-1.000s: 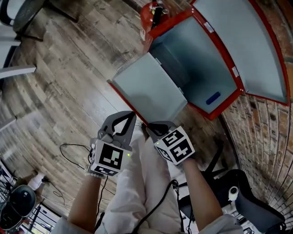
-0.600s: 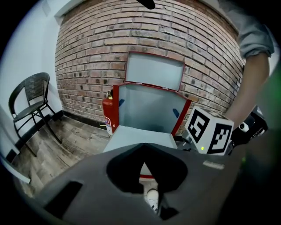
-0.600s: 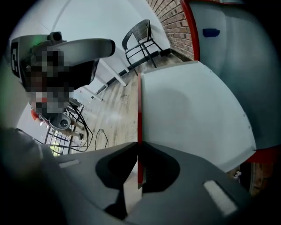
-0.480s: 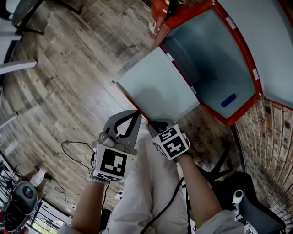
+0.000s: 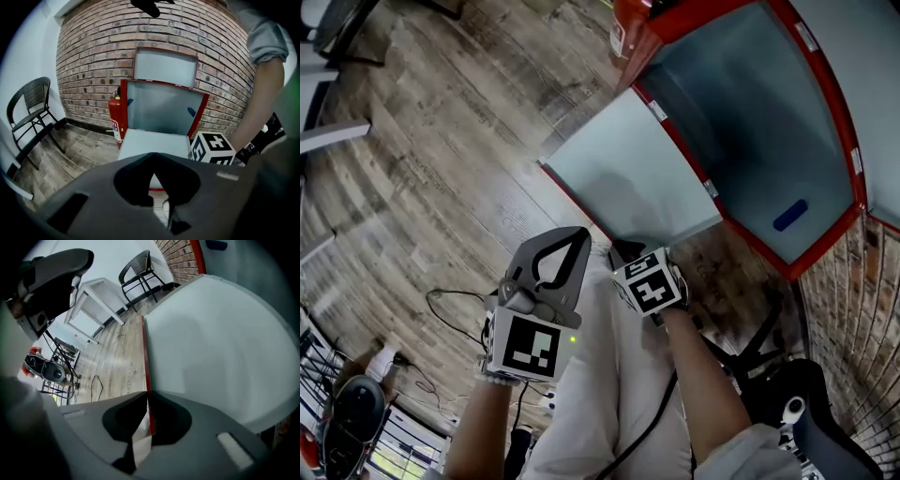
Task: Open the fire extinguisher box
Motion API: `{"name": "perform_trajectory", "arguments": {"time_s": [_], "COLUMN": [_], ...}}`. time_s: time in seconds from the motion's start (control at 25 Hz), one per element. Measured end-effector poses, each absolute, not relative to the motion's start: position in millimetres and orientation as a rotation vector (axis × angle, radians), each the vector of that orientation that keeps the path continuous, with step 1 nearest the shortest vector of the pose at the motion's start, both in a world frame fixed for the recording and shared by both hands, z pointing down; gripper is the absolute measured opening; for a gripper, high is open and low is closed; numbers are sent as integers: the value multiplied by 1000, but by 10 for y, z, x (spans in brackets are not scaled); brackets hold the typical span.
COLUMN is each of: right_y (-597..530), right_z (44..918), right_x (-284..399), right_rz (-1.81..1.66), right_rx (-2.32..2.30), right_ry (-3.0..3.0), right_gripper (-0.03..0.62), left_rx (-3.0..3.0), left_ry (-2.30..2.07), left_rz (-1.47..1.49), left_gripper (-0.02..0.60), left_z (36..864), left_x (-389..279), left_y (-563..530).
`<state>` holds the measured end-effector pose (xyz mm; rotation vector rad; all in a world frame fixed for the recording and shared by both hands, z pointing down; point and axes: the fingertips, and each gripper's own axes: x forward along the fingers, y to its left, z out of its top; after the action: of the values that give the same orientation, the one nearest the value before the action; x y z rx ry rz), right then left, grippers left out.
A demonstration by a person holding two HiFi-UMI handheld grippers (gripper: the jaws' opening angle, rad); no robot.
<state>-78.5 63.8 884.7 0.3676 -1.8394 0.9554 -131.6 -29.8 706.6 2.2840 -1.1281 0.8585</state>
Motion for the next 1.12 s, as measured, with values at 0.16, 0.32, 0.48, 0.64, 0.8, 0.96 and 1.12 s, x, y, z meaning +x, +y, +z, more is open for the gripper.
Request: {"name": "perform_trajectory", "arguments": {"time_s": [0.16, 0.32, 0.48, 0.64, 0.8, 0.96, 1.12], "right_y": [567, 431, 295, 188, 32, -171, -368], "right_z": [9079, 9266, 9289, 9129, 8821, 8375, 7816], "right_x": [-726, -576, -426, -352, -346, -336, -348], "right_rz": [909, 795, 805, 811, 819, 807, 789], "right_rx": [381, 446, 526, 567, 623, 695, 765], "right_ry": [-1812, -1750, -1730, -1764, -1839, -1905, -1976], "right_gripper": [32, 21, 26, 6, 6, 6, 6], "left_rx": [2286, 2282, 2305, 2310, 2312, 2314, 2331], "left_ry": [-1114, -1119, -1125, -1139, -1155, -1162, -1165], "left_rz": [863, 846, 845, 832, 823, 813, 804], "left_gripper": [-3, -3, -3, -3, -3, -3, -3], "left_z": [7186, 7231, 7210, 7149, 6999, 6752, 6410], "left_x": [-1235, -1228, -1266, -1274, -1256, -1202, -1137], "left_y": [-291, -357, -485, -588, -666, -694, -688]}}
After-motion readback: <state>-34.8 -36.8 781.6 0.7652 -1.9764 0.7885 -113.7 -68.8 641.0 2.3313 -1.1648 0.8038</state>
